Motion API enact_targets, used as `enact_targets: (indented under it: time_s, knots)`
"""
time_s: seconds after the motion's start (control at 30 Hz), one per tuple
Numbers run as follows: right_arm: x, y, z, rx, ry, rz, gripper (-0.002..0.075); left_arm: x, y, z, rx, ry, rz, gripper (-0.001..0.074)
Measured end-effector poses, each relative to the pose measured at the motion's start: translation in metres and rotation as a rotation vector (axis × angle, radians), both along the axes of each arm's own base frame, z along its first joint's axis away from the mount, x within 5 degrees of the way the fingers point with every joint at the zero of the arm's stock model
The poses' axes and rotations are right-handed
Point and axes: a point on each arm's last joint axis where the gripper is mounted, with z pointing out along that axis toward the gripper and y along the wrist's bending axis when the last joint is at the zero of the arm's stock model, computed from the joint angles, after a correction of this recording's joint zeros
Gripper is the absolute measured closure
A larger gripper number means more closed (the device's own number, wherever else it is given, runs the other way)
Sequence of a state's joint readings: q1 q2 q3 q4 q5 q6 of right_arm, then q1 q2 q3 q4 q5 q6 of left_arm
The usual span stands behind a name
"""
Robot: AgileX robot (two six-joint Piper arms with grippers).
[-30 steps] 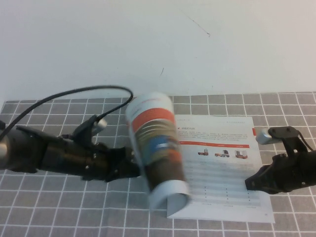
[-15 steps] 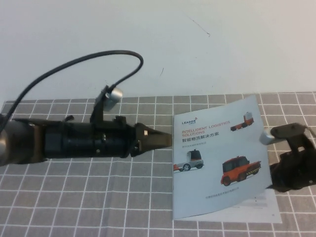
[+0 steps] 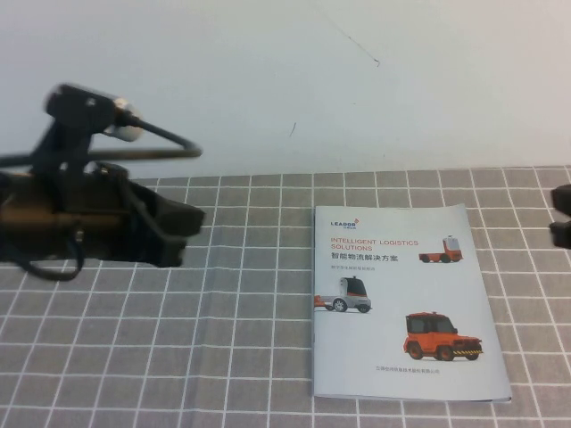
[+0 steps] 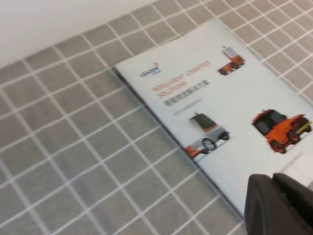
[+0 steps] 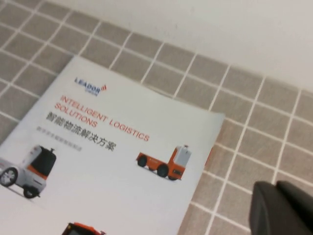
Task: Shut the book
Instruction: 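Close the open booklet and leave it lying on the table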
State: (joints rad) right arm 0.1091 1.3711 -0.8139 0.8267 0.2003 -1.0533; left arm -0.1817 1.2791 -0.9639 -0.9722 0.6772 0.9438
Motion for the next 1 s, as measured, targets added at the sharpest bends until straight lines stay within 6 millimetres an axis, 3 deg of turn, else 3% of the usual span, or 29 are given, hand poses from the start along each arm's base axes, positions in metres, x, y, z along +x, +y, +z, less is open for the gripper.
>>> enact_targets:
  time_s: [0.13, 0.27, 0.5, 0.6, 0.73, 0.87, 1.0]
  knots:
    - [-0.028, -0.002, 0.033, 0.022, -0.068, 0.059, 0.0729, -0.031, 0.019, 0.031, 0.100, -0.110, 0.109, 0.0738]
    - [-0.061, 0.000, 0.058, -0.028, -0.103, 0.171, 0.0729, -0.057, 0.038, 0.049, 0.192, -0.187, 0.245, 0.0738]
    - [-0.120, -0.018, 0.078, -0.186, -0.037, 0.103, 0.0729, -0.103, 0.059, 0.045, 0.176, -0.374, 0.404, 0.0738]
    - [-0.143, -0.029, 0.083, -0.239, -0.041, 0.029, 0.0729, -0.119, 0.065, 0.029, 0.140, -0.465, 0.448, 0.0738]
    - [-0.175, -0.036, 0.081, -0.268, -0.107, -0.015, 0.0729, -0.134, 0.069, -0.007, 0.136, -0.468, 0.466, 0.0738]
    - [-0.203, -0.039, 0.066, -0.266, -0.160, -0.030, 0.0729, -0.142, 0.072, -0.041, 0.151, -0.468, 0.479, 0.0738]
    - [-0.222, -0.041, 0.041, -0.229, -0.196, -0.058, 0.0729, -0.147, 0.075, -0.051, 0.134, -0.535, 0.505, 0.0738]
